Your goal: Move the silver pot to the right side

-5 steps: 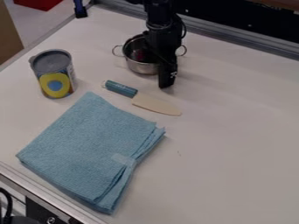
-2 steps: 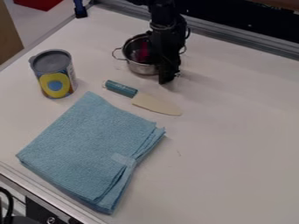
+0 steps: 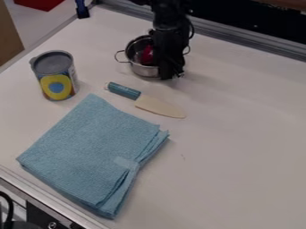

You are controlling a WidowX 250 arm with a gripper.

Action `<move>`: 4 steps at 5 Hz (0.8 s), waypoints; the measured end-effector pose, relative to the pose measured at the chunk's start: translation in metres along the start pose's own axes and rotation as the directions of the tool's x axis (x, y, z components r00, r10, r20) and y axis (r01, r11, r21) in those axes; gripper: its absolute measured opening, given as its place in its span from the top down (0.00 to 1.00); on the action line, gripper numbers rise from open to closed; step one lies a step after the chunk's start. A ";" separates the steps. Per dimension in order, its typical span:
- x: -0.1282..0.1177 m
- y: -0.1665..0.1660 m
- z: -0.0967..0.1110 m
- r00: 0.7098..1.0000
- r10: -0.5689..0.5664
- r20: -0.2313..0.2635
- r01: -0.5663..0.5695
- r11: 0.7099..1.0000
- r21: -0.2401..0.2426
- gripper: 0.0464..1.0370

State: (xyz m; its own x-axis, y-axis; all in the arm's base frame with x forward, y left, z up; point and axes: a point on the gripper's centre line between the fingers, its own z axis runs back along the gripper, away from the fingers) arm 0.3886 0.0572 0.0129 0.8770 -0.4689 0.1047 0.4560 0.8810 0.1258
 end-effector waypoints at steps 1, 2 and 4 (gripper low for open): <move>-0.003 -0.008 0.007 0.999 0.046 -0.012 -0.045 0.998 0.049 0.99; -0.001 -0.008 0.025 0.993 0.118 -0.010 -0.116 0.985 0.126 0.99; -0.009 -0.033 0.061 0.993 0.116 0.006 -0.116 0.985 0.132 0.99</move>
State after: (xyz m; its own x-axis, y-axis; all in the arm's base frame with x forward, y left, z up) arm 0.3562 0.0284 0.0684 0.9230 -0.3640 0.1244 0.3277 0.9134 0.2416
